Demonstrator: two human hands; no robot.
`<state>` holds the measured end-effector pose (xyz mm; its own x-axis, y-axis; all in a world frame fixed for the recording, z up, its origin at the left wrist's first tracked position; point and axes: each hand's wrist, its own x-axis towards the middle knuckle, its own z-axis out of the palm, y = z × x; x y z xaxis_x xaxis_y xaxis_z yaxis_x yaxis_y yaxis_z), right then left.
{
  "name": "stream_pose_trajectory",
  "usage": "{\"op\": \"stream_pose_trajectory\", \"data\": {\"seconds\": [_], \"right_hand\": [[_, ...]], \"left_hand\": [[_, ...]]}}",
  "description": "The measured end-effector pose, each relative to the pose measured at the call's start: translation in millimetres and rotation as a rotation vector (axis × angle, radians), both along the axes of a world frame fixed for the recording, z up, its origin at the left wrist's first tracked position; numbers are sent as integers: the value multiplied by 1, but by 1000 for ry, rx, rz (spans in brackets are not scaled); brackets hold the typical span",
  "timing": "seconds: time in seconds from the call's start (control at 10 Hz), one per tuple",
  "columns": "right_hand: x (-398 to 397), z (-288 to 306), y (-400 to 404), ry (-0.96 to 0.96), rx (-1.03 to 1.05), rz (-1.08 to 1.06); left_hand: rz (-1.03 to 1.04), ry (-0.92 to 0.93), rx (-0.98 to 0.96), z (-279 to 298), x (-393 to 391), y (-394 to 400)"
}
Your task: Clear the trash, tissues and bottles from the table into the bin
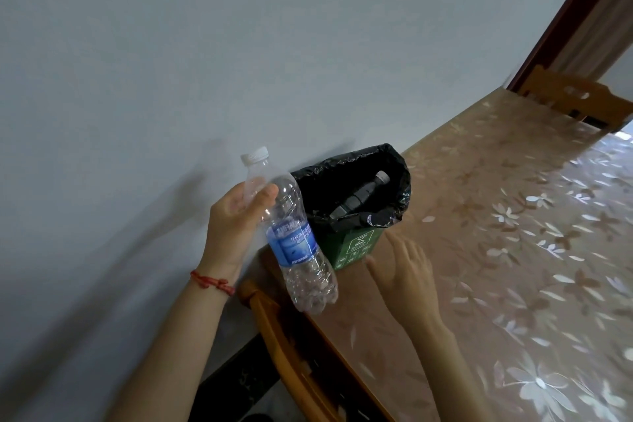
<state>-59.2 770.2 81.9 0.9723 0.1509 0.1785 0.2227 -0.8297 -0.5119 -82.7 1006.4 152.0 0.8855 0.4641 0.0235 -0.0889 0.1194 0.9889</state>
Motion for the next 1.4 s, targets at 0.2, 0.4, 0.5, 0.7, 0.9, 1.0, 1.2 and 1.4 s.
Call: {"op": "stream_pose_trajectory", "data": {"seconds": [0.2, 0.4, 0.5, 0.7, 0.9, 1.0, 1.2, 1.4], "right_hand": [[-23, -33, -10, 78, -230, 152], [-32, -45, -10, 137, -231, 158], [-35, -49, -9, 159, -203, 170], [-38, -55, -7, 177, -178, 170], [-39, -60, -5, 177, -173, 183], [-40, -61, -3, 177, -163, 181], [-41, -62, 0, 186, -174, 200], [-38, -60, 11, 170, -153, 216]], "left_hand": [[91, -22, -66, 11, 17, -13], [271, -116, -111, 19, 41, -30], [337, -116, -105, 15, 57, -34], [404, -56, 0, -9, 84, -37], [301, 79, 176, -37, 86, -38], [292, 92, 225, -45, 82, -38], [231, 114, 287, -53, 72, -28], [210, 112, 375, -61, 42, -17]]}}
